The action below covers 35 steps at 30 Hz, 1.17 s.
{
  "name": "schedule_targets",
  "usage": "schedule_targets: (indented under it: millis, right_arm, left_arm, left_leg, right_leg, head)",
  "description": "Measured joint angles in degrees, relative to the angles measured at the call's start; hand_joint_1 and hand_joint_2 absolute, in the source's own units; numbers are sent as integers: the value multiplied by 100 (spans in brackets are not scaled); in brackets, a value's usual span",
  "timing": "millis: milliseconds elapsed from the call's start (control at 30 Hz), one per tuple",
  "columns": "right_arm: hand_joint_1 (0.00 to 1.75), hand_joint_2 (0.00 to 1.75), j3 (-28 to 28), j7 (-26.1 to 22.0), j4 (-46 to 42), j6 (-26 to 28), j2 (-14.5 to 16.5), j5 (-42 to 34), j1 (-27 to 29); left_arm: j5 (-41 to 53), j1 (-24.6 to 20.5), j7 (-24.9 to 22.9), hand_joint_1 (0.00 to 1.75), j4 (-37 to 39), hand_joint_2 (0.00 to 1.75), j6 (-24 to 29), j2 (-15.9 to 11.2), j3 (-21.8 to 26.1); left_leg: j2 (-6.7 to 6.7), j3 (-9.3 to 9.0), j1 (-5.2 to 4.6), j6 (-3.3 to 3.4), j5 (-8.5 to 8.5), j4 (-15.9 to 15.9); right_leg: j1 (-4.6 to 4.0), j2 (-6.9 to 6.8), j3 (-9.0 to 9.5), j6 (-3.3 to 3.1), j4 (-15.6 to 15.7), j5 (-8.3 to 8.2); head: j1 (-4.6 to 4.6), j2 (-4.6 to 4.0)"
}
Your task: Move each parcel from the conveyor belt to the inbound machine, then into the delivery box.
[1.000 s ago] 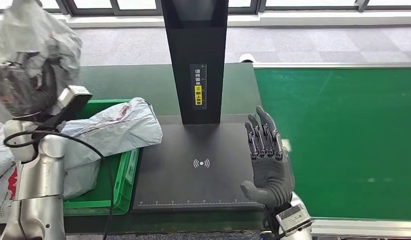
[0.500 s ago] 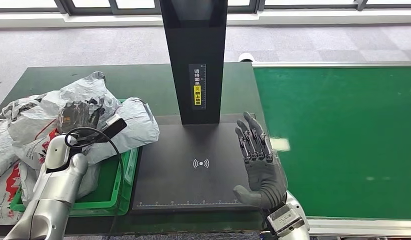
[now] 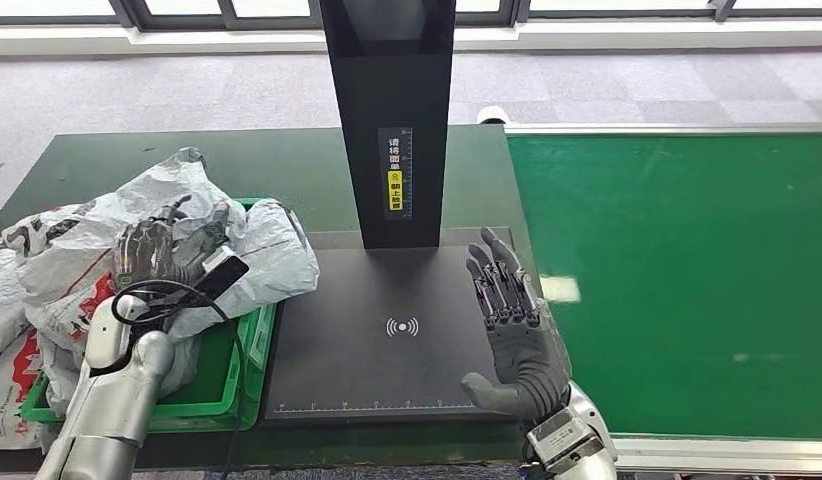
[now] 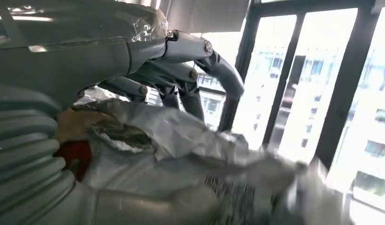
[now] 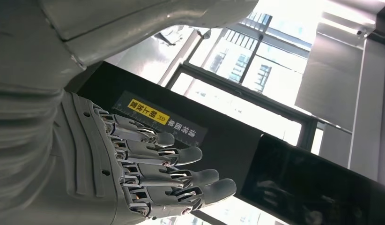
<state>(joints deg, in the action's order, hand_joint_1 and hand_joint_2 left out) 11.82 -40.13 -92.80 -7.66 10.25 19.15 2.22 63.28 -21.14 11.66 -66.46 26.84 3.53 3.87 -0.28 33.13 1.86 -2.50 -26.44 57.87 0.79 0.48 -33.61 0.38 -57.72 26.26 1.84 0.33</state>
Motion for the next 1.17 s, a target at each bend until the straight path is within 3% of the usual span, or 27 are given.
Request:
schedule_targets:
  millis: [167,333,500,700,833,933,1167]
  right_arm:
    - [0,175,-1,0,0,108,1,-8,-13]
    - [0,175,-19,2,-24,150,51,99,-8]
    - [0,175,-24,20,-163,184,108,187,87]
    - [0,175,-26,20,-235,185,127,211,146]
    - [0,0,-27,24,-236,237,131,256,153]
    - [0,0,-38,44,-236,297,146,282,157]
    - [0,0,-49,50,-236,304,162,296,161]
  left_arm:
    - [-2026,762,1162,0,-1307,0,443,245,-1]
    - [-3046,1430,1896,0,-2257,0,592,614,-50]
    - [-3507,1738,2208,0,-2799,0,683,878,-168]
    - [-3870,1865,2398,0,-3093,0,602,1006,-232]
    - [-4941,1999,2744,0,-3316,0,-250,1043,-294]
    - [-5546,2121,2832,0,-3538,0,-947,1054,-333]
    - [-5680,2212,2850,0,-3769,0,-1137,1067,-370]
  left_leg:
    - [3,2,-1,3,-7,0]
    - [1,3,-1,3,-10,0]
    - [1,2,0,3,-9,0]
    - [1,-1,0,2,-8,0]
    - [1,-1,0,2,-8,0]
    - [1,0,0,2,-8,0]
    - [1,0,0,2,-9,0]
  right_leg:
    - [1,1,-4,1,1,7]
    - [1,-1,-5,4,2,11]
    - [0,-2,-4,3,2,11]
    - [0,-2,-1,3,2,10]
    - [1,-2,-1,3,2,10]
    - [1,-2,-2,3,2,11]
    - [0,-2,-2,3,2,11]
  head:
    - [0,0]
    - [0,0]
    - [0,0]
    - [0,0]
    - [0,0]
    - [0,0]
    - [0,0]
